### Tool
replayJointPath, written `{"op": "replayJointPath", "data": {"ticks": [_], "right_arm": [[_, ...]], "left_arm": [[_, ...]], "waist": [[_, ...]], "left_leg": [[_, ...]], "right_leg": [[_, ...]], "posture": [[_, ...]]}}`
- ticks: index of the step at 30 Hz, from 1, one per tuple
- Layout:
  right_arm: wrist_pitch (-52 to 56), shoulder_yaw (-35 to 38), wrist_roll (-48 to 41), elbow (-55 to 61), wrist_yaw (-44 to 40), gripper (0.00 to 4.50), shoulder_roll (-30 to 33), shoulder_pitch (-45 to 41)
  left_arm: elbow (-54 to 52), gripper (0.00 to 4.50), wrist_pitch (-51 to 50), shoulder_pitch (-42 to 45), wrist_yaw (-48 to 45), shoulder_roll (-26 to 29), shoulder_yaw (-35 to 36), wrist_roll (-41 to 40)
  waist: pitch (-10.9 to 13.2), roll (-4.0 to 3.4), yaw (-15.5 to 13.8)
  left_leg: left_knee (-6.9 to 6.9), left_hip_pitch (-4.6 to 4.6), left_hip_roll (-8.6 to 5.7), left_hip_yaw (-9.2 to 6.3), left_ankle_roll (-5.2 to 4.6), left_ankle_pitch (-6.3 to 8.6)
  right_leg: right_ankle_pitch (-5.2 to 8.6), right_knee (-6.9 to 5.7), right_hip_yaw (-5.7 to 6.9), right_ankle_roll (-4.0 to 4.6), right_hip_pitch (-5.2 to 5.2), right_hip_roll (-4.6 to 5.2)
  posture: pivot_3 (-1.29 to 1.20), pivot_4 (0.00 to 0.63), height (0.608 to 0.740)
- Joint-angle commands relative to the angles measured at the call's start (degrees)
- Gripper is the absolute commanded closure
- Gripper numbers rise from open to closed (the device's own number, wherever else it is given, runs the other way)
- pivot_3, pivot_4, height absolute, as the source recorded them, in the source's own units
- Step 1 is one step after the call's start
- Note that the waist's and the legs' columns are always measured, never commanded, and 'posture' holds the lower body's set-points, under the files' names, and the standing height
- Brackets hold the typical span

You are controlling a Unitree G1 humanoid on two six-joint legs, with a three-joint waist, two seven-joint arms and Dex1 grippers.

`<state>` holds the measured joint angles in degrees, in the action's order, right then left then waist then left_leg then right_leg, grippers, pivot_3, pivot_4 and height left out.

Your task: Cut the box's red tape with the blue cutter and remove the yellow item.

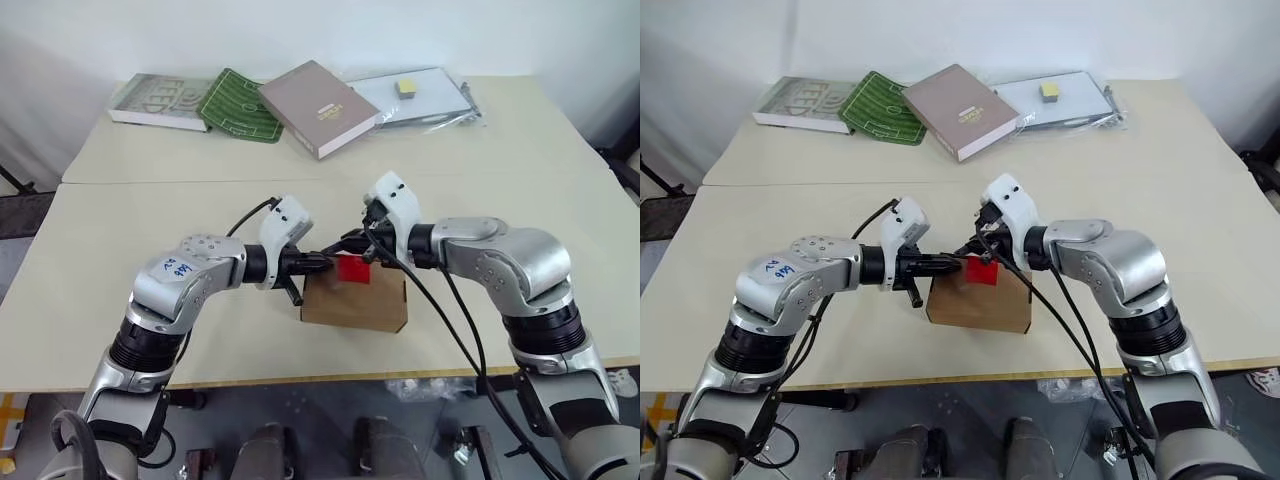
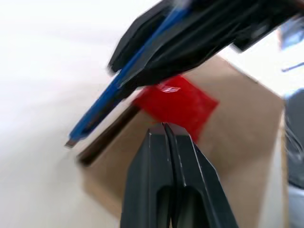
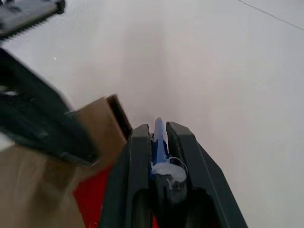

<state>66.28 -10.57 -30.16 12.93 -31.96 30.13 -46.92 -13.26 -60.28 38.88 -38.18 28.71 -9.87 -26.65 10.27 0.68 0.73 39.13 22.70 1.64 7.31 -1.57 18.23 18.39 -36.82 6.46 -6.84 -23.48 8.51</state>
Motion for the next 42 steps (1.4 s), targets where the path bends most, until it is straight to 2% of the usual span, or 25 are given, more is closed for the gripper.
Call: {"op": "replayJointPath", "data": {"ticks": [1, 7, 11, 18, 22, 28, 34, 42], "right_arm": [[0.24, 4.25, 0.27, 3.08, -0.05, 4.34, 2.76, -2.12], [2.16, 10.70, -0.78, 5.46, 1.64, 4.34, 6.14, -2.98], [2.89, 15.28, -3.02, 8.44, 1.12, 4.34, 6.92, -1.34], [5.31, 24.19, -10.67, 11.22, 2.81, 4.34, 2.05, -1.10], [7.90, 27.54, -15.93, 12.87, 5.04, 4.34, -1.86, -1.59], [10.56, 26.48, -19.77, 16.61, 6.90, 4.34, -2.16, 2.19], [13.57, 25.32, -23.18, 20.21, 6.66, 4.34, 0.86, 6.39], [13.00, 21.59, -23.13, 20.83, 5.80, 4.34, 5.74, 8.59]], "left_arm": [[-2.15, 4.48, 0.49, -1.62, -0.52, 0.91, 0.54, -0.31], [-3.28, 4.48, -3.82, -2.40, -0.11, -0.16, 5.52, -4.94], [-5.40, 4.48, -10.40, -3.16, -0.27, -0.63, 9.62, -10.29], [-3.12, 4.48, -9.36, -2.88, 2.85, -2.72, 13.36, -11.19], [0.07, 4.48, -4.23, -2.62, 5.64, -7.88, 13.19, -9.77], [4.08, 4.48, 2.50, -0.74, 8.15, -13.69, 13.36, -8.64], [5.86, 4.48, 5.29, 0.70, 9.25, -14.37, 14.25, -8.78], [5.75, 4.48, 5.50, 1.29, 9.67, -13.93, 14.34, -9.13]], "waist": [[0.00, 0.00, -0.34], [0.00, 0.00, -0.59], [0.00, 0.00, -0.57], [0.00, 0.00, -0.65], [0.00, 0.00, -0.66], [0.00, 0.00, -0.77], [0.00, 0.00, -0.69], [0.00, 0.01, -0.73]], "left_leg": [[0.00, 0.00, -0.01, 0.00, -0.02, 0.01], [0.00, 0.05, 0.02, -0.05, -0.03, 0.02], [0.00, 0.10, 0.01, -0.09, -0.03, 0.02], [0.00, 0.15, 0.00, -0.17, -0.03, 0.01], [0.00, 0.20, -0.01, -0.19, -0.03, 0.01], [0.01, 0.32, -0.03, -0.29, -0.05, 0.00], [0.00, 0.34, -0.02, -0.33, -0.05, 0.00], [0.00, 0.35, -0.02, -0.34, -0.05, 0.00]], "right_leg": [[0.00, 0.02, 0.00, 0.00, 0.00, 0.01], [0.00, 0.06, 0.09, 0.00, -0.01, -0.01], [0.00, 0.09, 0.16, 0.00, -0.01, -0.02], [-0.01, 0.15, 0.24, -0.01, 0.01, -0.02], [-0.01, 0.15, 0.26, -0.01, -0.01, -0.02], [-0.02, 0.25, 0.41, -0.02, -0.01, -0.02], [-0.02, 0.28, 0.45, -0.03, -0.01, -0.03], [-0.02, 0.31, 0.46, -0.03, 0.00, -0.04]], "posture": [[0.00, 0.150, 0.740], [0.00, 0.150, 0.740], [0.00, 0.150, 0.740], [0.00, 0.150, 0.740], [0.00, 0.150, 0.740], [0.00, 0.150, 0.740], [0.00, 0.150, 0.740], [0.00, 0.150, 0.740]]}}
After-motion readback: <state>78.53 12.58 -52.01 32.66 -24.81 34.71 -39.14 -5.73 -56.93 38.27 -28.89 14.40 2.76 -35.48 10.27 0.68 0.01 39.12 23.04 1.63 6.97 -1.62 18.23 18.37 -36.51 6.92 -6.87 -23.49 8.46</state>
